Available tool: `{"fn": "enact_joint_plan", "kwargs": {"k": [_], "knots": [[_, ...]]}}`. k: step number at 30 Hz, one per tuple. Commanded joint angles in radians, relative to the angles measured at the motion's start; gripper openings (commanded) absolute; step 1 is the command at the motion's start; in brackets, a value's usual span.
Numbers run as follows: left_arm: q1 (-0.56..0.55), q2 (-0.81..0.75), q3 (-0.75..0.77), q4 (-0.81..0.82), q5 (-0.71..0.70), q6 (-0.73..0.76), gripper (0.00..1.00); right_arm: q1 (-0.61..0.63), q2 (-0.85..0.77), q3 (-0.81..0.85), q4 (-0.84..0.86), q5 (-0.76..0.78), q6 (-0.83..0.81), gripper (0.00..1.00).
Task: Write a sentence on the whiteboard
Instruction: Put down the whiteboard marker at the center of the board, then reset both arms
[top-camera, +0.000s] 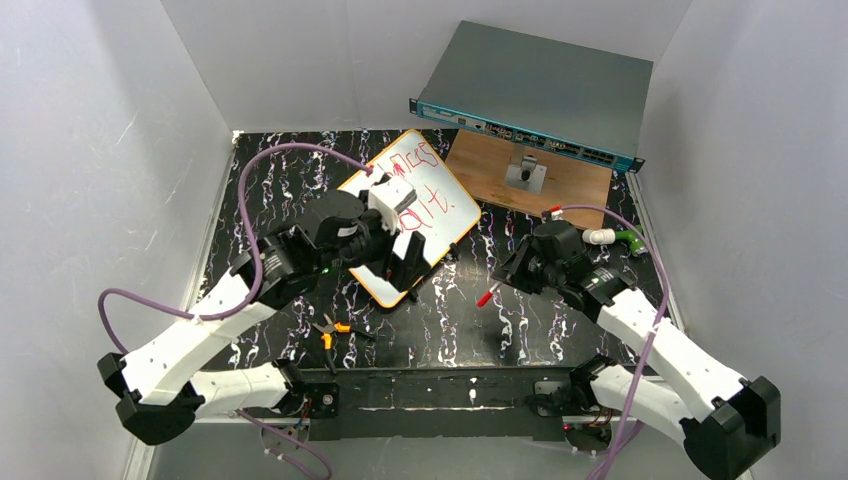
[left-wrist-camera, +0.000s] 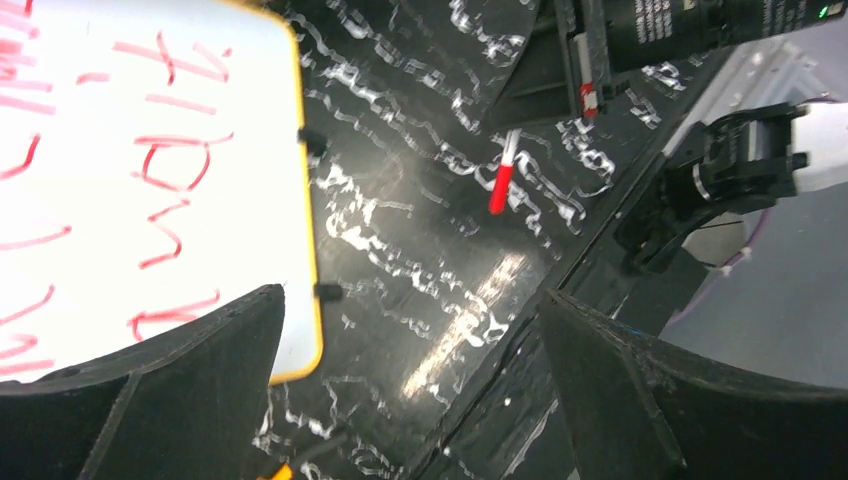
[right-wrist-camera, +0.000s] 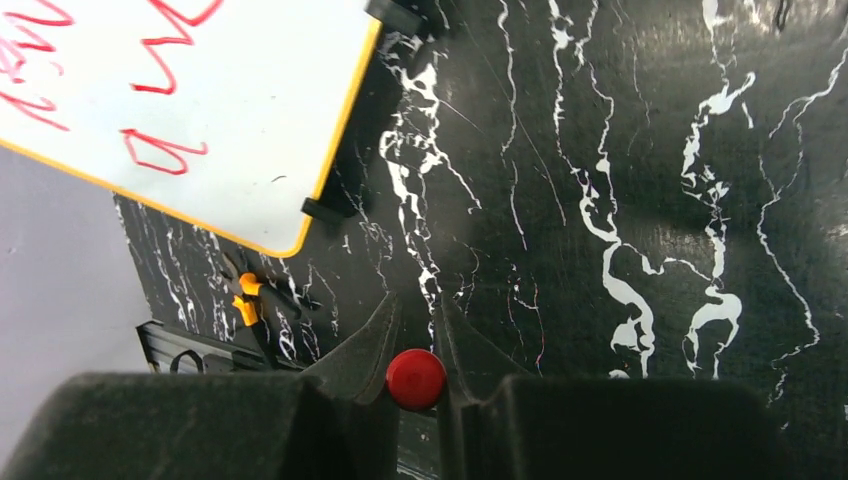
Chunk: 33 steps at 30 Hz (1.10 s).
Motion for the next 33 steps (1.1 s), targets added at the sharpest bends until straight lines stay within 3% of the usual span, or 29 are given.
{"fn": "enact_joint_plan", "kwargs": {"k": [1, 4, 5, 10, 12, 19, 25, 27, 33], "knots": [[0.004, -0.090, -0.061, -0.114, -0.127, -0.051, 0.98, -0.004, 0.052, -0.040, 0.112, -0.020, 0.077, 0.01], [0.004, -0.146, -0.100, -0.147, -0.164, -0.080, 0.98, -0.013, 0.095, -0.066, 0.145, -0.054, 0.082, 0.02], [0.003, -0.161, -0.111, -0.157, -0.172, -0.090, 0.98, -0.014, 0.104, -0.074, 0.152, -0.054, 0.083, 0.07], [0.004, -0.240, -0.178, -0.192, -0.202, -0.141, 0.98, -0.021, 0.123, -0.098, 0.155, -0.044, 0.097, 0.64], [0.004, -0.262, -0.200, -0.198, -0.214, -0.152, 0.98, -0.024, 0.121, -0.099, 0.139, -0.032, 0.093, 0.71], [0.003, -0.284, -0.239, -0.210, -0.356, -0.169, 0.98, -0.041, 0.059, -0.078, 0.042, 0.052, 0.035, 0.78], [0.004, -0.301, -0.293, -0.183, -0.589, -0.145, 0.98, -0.043, -0.032, -0.025, -0.036, 0.120, -0.085, 0.80], [0.014, -0.334, -0.344, -0.134, -0.648, -0.090, 0.98, -0.043, -0.060, -0.007, -0.053, 0.150, -0.128, 0.80], [0.135, -0.441, -0.531, 0.085, -0.643, 0.059, 0.98, -0.043, -0.122, 0.021, -0.059, 0.223, -0.195, 0.79]]}}
